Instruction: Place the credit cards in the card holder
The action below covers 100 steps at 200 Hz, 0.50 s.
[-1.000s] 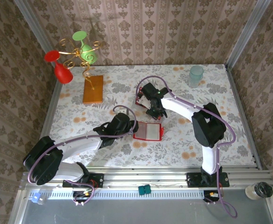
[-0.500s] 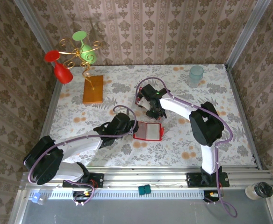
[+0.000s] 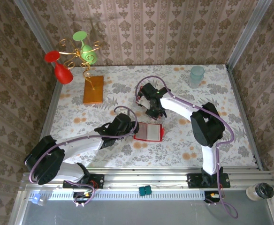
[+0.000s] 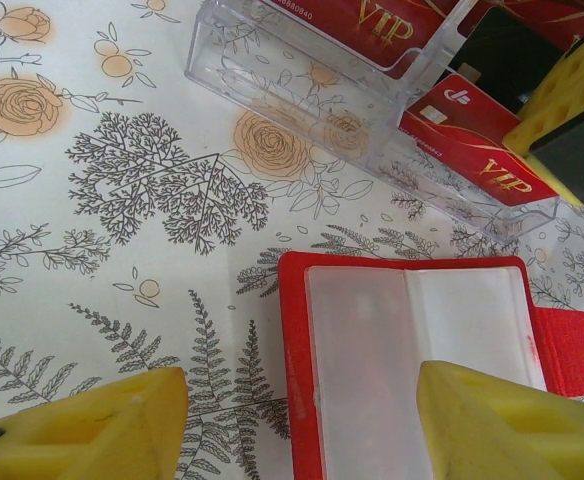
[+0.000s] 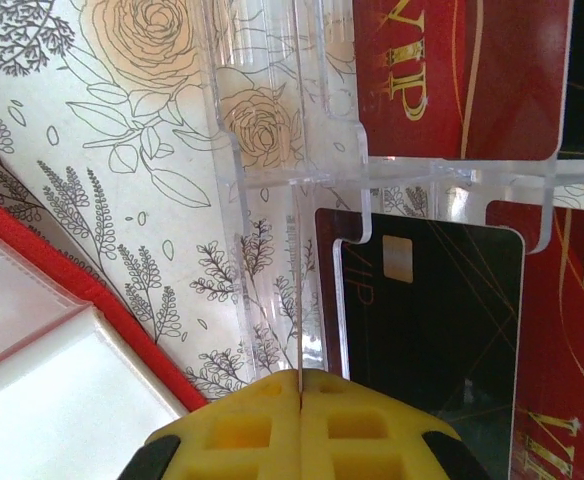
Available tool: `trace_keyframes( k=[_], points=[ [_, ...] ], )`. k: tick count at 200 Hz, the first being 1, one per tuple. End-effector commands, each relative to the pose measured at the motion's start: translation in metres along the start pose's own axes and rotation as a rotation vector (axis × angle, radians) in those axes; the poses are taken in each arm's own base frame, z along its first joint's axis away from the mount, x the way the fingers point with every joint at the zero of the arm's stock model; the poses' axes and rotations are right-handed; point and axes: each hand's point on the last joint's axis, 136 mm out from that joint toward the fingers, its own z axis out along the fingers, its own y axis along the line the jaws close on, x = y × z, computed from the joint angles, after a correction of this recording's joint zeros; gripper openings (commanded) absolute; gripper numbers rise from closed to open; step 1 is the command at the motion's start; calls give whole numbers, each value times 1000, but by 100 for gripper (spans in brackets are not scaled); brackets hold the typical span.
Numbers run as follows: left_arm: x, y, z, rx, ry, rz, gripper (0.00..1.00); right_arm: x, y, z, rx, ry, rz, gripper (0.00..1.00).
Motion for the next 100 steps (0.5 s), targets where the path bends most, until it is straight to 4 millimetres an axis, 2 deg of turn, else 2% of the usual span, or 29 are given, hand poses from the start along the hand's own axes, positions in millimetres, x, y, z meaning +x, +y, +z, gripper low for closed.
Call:
trace_keyframes(
  k=[1, 25, 44, 68, 100],
  points=[
    [-10, -10, -1, 26, -18, -4, 63, -12, -4, -42, 35, -70, -8, 0],
    [-10, -9, -2, 21, -19, -2, 63, -16, 1, -68, 18, -129, 38, 0],
    [-9, -6, -3, 16, -19, 0, 63, -14, 4, -79, -9, -149, 137, 0],
    [-6, 0, -4, 3, -13, 3, 63, -6, 17, -84, -86, -154, 276, 0],
    [0, 8, -6, -21, -1, 22, 63, -1, 51, -79, -276, -175, 464, 0]
  ],
)
